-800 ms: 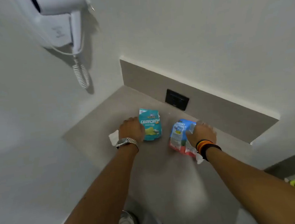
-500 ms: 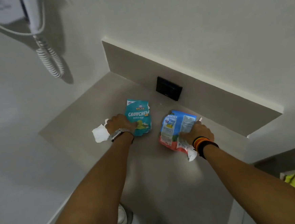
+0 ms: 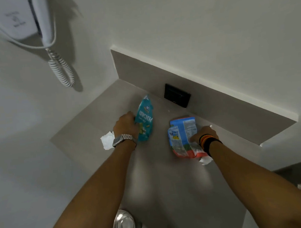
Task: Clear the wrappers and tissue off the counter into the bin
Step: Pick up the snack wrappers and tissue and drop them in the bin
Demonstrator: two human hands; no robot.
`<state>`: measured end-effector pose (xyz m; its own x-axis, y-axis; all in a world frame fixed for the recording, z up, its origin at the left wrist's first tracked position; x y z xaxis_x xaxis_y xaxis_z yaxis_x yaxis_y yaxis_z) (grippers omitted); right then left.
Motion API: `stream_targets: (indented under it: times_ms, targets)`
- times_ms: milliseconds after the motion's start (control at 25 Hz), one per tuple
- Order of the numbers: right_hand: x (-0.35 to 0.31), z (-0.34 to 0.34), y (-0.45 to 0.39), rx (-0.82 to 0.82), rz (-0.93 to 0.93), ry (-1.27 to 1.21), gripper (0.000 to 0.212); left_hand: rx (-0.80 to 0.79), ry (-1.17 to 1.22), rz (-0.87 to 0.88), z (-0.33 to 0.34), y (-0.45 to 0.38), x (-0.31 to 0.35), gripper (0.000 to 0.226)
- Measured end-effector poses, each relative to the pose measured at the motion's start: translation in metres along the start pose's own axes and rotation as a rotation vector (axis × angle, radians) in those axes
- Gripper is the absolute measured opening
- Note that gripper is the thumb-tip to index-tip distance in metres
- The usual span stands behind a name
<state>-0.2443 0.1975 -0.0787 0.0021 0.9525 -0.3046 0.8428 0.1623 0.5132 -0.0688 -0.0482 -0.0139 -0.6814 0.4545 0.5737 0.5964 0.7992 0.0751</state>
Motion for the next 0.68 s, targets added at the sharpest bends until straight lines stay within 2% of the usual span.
stream_targets:
  times_ms: [80,160,360,480,560,680]
  targets:
    - [-0.001,-0.001,0.000,-0.012,0.023,-0.013,0.044,0.054,-0.045,0.095,-0.018,0.008,0.007,0.014]
    - [-0.002,-0.004,0.010,0.044,0.031,-0.020,0.036,0.088,-0.061,0.162,-0.035,0.016,0.011,0.013]
    - [-0.027,-0.043,0.064,0.391,-0.119,-0.121,0.011,0.194,-0.009,0.186,-0.076,0.034,0.007,0.012]
    - [-0.055,-0.067,0.120,0.554,-0.274,-0.296,0.012,0.244,0.063,0.181,-0.107,0.049,0.004,0.015]
    - [-0.078,-0.062,0.162,0.559,-0.376,-0.401,0.012,0.289,0.124,0.158,-0.133,0.062,-0.008,0.018]
    - [-0.114,-0.020,0.215,0.451,-0.497,-0.452,0.013,0.329,0.185,0.098,-0.164,0.085,-0.051,0.021]
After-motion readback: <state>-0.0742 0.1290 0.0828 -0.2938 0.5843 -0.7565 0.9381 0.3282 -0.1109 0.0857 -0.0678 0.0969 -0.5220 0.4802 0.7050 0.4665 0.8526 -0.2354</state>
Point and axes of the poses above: each hand's wrist, its own y-axis away from the middle knuckle, its own z-axis out of the palm, x = y × z, the point moved 4 cm from there along -y, towards the middle knuckle, and after that the axes turned 10 degrees about y, right-handed, at the moved point
